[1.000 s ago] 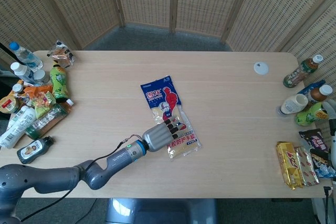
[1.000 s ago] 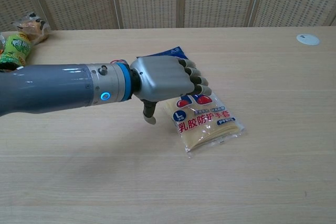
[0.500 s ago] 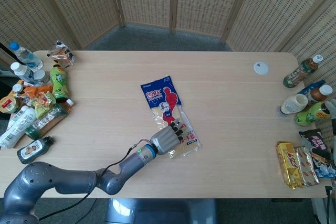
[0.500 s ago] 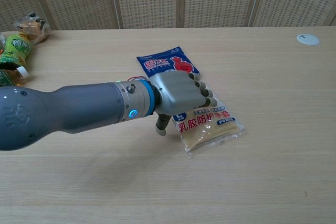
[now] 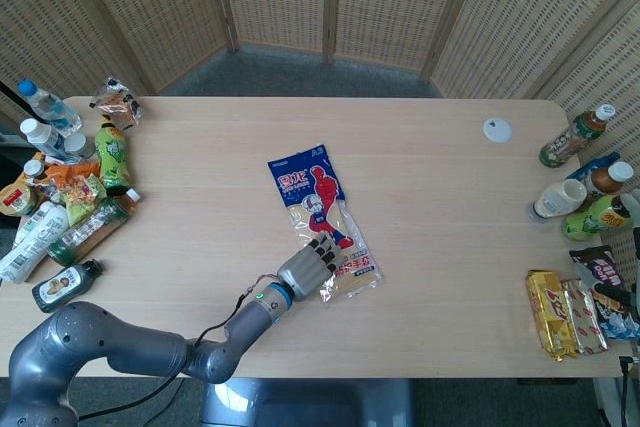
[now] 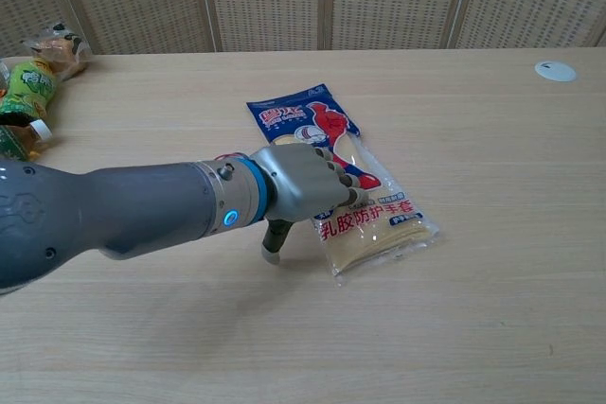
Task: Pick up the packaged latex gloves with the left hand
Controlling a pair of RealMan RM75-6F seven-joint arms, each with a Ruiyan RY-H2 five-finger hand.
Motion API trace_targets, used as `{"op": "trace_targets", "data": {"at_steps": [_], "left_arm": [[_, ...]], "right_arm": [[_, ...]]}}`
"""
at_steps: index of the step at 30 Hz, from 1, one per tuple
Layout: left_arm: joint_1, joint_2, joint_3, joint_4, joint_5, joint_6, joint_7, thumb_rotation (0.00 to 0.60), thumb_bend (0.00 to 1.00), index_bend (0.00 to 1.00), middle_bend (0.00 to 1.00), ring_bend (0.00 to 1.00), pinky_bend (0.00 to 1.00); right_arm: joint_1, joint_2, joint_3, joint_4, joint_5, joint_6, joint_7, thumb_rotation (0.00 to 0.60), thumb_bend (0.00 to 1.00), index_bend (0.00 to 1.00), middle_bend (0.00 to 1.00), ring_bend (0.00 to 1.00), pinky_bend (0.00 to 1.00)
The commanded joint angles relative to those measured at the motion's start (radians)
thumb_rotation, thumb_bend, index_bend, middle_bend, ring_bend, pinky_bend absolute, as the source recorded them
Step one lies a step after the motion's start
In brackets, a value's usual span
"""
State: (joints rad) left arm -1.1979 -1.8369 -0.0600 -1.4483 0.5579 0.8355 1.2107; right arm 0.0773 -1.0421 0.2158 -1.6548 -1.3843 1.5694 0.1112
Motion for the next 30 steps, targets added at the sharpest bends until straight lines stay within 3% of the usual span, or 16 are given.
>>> {"op": "trace_targets", "data": {"at_steps": [1,8,13,19,30], "left_arm": [[-0.017,0.049,0.022,-0.063,-0.036,0.034,0.011,0.600,0.00,0.00,0.00,0.00,0.00],[-0.028,0.153,0.063,-0.173,-0.076,0.080,0.003,0.600,0.00,0.01,0.00,0.00,0.00],[-0.018,0.182,0.062,-0.185,-0.011,0.096,-0.063,0.600,0.00,0.03,0.00,0.00,0.00],[-0.026,0.127,0.030,-0.131,0.028,0.094,-0.126,0.600,0.00,0.00,0.00,0.00,0.00],[-0.072,-0.018,-0.004,-0.036,-0.140,0.097,-0.109,0.600,0.00,0.00,0.00,0.00,0.00]], "right_arm": [[-0.001,0.000,0.001,-0.002,0.001,0.002,0.000,0.600,0.15,0.08,0.04,0.00,0.13],[-0.003,0.001,0.004,-0.006,0.001,0.007,-0.001,0.600,0.15,0.08,0.04,0.00,0.13],[-0.004,0.003,0.003,-0.011,-0.002,0.009,0.000,0.600,0.15,0.08,0.04,0.00,0.13],[-0.004,0.002,0.002,-0.012,-0.005,0.009,-0.003,0.600,0.15,0.08,0.04,0.00,0.13],[-0.005,0.003,0.003,-0.006,0.002,0.005,0.001,0.600,0.15,0.08,0.04,0.00,0.13]]}}
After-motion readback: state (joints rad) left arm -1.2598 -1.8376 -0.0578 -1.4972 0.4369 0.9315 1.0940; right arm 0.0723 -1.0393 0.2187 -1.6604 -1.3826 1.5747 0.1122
